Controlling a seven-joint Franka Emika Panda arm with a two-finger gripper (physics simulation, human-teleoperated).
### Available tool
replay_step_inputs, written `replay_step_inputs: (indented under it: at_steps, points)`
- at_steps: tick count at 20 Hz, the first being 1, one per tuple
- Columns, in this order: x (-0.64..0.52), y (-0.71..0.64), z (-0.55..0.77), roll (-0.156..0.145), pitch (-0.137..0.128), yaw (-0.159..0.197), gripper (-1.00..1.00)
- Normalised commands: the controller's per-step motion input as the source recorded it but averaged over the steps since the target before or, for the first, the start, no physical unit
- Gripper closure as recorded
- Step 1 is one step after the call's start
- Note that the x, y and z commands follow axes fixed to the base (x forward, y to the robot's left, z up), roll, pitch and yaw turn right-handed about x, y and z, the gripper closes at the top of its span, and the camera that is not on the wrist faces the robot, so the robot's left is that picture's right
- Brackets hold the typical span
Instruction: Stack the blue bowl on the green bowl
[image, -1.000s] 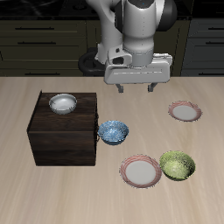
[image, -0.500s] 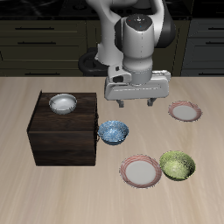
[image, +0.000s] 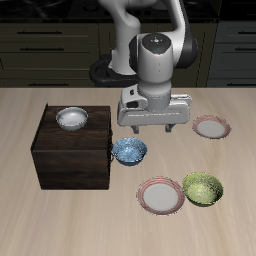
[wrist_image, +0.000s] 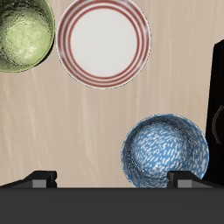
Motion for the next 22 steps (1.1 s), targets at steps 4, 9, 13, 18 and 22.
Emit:
replay_step_inputs:
  at_steps: [4, 9, 13, 18, 22]
  points:
    - [0.01, -0.03, -0.18, -0.007, 0.008, -0.001, -1.0]
    - [0.03, -0.04, -0.31, -0.014, 0.035, -0.001, -1.0]
    - [0.03, -0.04, -0.17, -0.012, 0.02, -0.005, -1.0]
    - [-0.02, 0.01, -0.26, 0.004, 0.029, 0.001, -1.0]
    - [-0.06, 0.02, -0.24, 0.016, 0.024, -0.018, -1.0]
